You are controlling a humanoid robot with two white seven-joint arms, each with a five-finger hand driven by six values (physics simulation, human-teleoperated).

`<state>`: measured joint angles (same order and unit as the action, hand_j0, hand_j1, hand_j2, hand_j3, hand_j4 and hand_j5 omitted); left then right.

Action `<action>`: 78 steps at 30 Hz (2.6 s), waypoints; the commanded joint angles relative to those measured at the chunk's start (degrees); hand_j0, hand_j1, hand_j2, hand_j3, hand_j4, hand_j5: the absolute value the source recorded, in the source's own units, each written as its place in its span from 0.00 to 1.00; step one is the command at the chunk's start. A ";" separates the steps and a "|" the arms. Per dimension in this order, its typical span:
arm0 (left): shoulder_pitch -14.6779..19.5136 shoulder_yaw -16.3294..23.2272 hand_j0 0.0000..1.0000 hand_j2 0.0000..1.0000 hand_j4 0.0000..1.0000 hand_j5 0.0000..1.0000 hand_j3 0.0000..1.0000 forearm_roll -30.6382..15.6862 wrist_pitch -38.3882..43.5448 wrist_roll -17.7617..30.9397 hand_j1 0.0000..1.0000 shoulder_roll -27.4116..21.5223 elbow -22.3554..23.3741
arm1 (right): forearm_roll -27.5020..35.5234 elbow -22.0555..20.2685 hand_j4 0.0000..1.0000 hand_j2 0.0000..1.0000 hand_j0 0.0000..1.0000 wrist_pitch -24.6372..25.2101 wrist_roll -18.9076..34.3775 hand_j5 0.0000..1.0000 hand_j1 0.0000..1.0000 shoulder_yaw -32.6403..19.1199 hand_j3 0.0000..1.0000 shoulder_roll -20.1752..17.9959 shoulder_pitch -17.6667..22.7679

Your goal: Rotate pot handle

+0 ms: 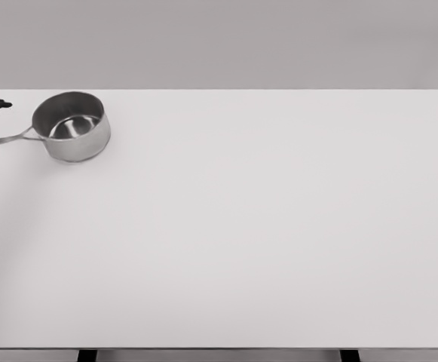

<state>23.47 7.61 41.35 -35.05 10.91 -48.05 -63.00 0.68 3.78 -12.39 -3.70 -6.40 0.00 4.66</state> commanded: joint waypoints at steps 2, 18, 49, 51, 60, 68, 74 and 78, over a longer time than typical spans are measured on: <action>0.35 -0.05 1.00 1.00 1.00 1.00 1.00 0.83 0.05 -0.01 1.00 0.50 1.83 | 0.03 0.00 1.00 1.00 1.00 0.00 0.00 1.00 1.00 -0.01 1.00 0.00 0.00; 0.18 0.65 1.00 1.00 1.00 1.00 1.00 0.39 0.05 -0.01 1.00 1.64 -1.51 | 0.03 -0.09 1.00 1.00 1.00 0.00 0.00 1.00 1.00 -0.01 1.00 0.00 0.00; 4.92 0.38 1.00 1.00 1.00 1.00 1.00 7.07 0.05 -0.10 1.00 4.72 4.47 | 0.03 0.00 1.00 1.00 1.00 0.00 0.00 1.00 1.00 -0.01 1.00 0.00 0.00; 5.10 0.30 1.00 1.00 1.00 1.00 1.00 7.07 0.05 -0.10 1.00 4.54 5.34 | 0.03 0.00 1.00 1.00 1.00 0.00 0.00 1.00 1.00 -0.01 1.00 0.00 0.00; 6.59 0.38 1.00 1.00 1.00 1.00 1.00 7.07 0.05 -0.10 1.00 4.45 8.51 | 0.03 0.00 1.00 1.00 1.00 0.00 0.00 1.00 1.00 -0.01 1.00 0.00 0.00; 7.03 0.21 1.00 1.00 1.00 1.00 1.00 8.74 0.05 -0.10 1.00 4.98 8.95 | 0.03 0.00 1.00 1.00 1.00 0.00 0.00 1.00 1.00 -0.01 1.00 0.00 0.00; 7.82 0.56 1.00 1.00 1.00 1.00 1.00 8.74 0.05 -0.10 1.00 4.98 9.04 | 0.03 0.00 1.00 1.00 1.00 0.00 0.00 1.00 1.00 -0.01 1.00 0.00 0.00; 8.09 0.65 1.00 1.00 1.00 1.00 1.00 9.88 0.05 -0.10 1.00 5.77 9.04 | 0.03 0.00 1.00 1.00 1.00 0.00 0.00 1.00 1.00 -0.01 1.00 0.00 0.00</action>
<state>31.99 8.27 51.11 -35.06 10.84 -42.60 -53.94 0.68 3.77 -12.39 -3.70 -6.40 0.00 4.66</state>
